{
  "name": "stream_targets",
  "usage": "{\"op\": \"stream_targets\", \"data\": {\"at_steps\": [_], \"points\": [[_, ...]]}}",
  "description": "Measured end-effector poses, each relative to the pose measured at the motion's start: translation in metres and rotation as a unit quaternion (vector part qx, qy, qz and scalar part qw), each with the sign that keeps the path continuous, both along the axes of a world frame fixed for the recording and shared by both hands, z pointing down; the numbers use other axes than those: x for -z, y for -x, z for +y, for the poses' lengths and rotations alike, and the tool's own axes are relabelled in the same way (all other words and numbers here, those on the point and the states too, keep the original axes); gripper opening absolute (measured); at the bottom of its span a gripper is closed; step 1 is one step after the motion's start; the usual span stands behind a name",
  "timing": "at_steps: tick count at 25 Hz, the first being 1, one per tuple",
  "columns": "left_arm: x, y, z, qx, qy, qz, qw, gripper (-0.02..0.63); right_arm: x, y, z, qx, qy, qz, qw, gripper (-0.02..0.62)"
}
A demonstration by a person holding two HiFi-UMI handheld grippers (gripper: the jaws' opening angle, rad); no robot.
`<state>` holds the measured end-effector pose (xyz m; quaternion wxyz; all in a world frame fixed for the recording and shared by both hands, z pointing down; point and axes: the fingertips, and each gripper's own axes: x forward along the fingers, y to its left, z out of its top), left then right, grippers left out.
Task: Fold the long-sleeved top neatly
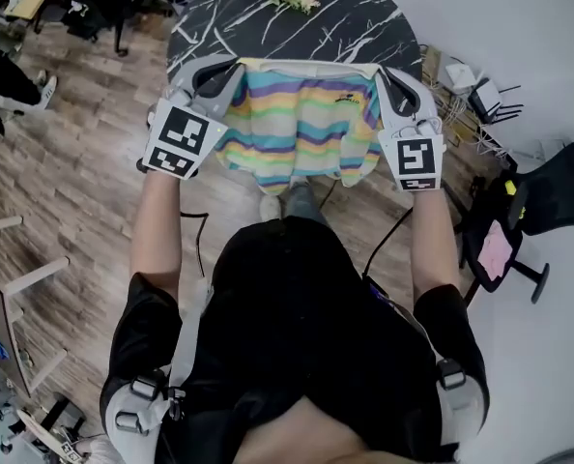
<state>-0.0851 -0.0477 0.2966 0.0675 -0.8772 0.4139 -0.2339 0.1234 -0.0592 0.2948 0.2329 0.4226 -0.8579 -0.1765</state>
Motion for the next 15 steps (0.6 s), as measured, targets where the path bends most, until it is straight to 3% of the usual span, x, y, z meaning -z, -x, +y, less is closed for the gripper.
{"op": "stream_targets", "data": {"at_steps": [15], "points": [[-0.049,-0.002,-0.123,0.035,0.050,-0.013,0.9981,0.014,-0.049,0.001,-0.130,0.020,0.037,0.029,0.999,0.020]]}}
